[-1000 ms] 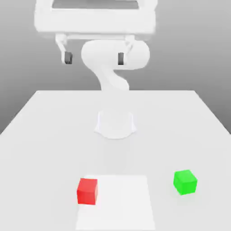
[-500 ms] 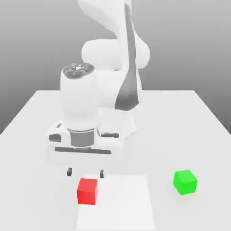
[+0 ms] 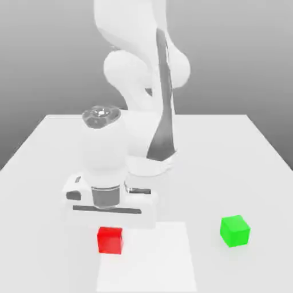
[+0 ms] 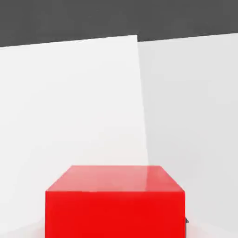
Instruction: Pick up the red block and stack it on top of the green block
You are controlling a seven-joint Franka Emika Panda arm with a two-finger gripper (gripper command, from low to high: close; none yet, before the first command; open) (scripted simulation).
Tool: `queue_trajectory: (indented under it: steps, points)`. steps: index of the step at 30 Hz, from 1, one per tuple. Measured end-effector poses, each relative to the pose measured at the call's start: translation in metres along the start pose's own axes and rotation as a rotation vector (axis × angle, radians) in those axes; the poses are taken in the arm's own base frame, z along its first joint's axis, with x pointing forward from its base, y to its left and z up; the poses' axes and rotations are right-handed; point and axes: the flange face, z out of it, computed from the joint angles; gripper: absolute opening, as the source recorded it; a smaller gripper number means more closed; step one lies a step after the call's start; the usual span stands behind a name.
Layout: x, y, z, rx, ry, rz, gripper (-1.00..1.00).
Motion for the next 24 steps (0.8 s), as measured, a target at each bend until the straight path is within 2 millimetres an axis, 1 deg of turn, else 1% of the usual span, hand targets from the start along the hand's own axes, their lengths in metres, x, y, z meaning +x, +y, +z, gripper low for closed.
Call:
queue_trajectory:
  steps: [1, 3, 10, 18, 24]
  points:
    - [-0.001, -0.001, -0.009, 0.0, 0.0, -0.003, -1.0]
    - [-0.015, -0.016, -0.017, -0.001, 0.001, -0.048, -1.0]
    - [-0.072, -0.069, -0.028, -0.003, 0.004, -0.214, -1.0]
    - [-0.147, -0.114, -0.039, -0.002, 0.005, -0.4, -1.0]
    - [-0.211, -0.136, -0.047, -0.001, 0.004, -0.542, -1.0]
